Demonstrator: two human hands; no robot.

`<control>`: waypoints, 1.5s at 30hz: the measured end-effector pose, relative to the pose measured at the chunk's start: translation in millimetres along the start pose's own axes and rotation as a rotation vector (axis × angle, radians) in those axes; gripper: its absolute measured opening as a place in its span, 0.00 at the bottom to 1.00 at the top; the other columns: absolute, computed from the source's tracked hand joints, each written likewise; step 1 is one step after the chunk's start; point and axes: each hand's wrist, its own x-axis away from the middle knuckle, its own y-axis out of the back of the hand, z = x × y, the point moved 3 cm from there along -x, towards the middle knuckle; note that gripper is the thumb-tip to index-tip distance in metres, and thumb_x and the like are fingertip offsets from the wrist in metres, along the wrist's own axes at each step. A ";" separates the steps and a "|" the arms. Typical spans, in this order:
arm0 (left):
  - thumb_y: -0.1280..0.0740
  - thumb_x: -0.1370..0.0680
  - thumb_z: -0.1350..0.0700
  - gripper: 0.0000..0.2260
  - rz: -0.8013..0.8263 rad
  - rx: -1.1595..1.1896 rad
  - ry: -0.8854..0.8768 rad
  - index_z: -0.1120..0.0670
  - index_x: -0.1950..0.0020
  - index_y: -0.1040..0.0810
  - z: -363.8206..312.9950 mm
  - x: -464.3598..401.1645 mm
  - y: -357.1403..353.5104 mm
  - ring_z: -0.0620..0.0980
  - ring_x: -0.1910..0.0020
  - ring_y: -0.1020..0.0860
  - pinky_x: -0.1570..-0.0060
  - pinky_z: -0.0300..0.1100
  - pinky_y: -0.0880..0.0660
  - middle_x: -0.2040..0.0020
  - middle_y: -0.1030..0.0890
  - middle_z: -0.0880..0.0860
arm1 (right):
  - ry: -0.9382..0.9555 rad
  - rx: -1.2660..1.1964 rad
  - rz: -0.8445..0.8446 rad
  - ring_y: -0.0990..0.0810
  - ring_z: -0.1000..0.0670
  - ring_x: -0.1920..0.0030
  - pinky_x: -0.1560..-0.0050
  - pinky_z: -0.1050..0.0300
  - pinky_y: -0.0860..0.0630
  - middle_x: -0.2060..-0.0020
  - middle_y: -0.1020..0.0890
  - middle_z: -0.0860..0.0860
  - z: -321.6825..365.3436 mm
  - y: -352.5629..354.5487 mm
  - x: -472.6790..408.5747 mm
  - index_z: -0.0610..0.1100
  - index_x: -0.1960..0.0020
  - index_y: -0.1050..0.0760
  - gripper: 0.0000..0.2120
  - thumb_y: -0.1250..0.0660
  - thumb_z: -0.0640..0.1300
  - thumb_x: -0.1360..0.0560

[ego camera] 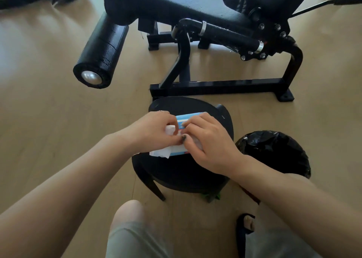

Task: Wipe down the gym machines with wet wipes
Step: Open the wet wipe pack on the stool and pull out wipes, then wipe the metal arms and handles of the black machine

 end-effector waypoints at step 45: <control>0.39 0.15 0.49 0.13 -0.277 1.051 0.128 0.56 0.43 0.20 -73.0 40.0 626.9 0.45 0.60 0.17 0.60 0.39 0.21 0.56 0.16 0.51 | -0.707 -0.877 -0.327 0.16 0.46 0.47 0.42 0.41 0.18 0.52 0.15 0.48 225.3 412.7 -438.6 0.49 0.49 0.19 0.08 0.29 0.50 0.25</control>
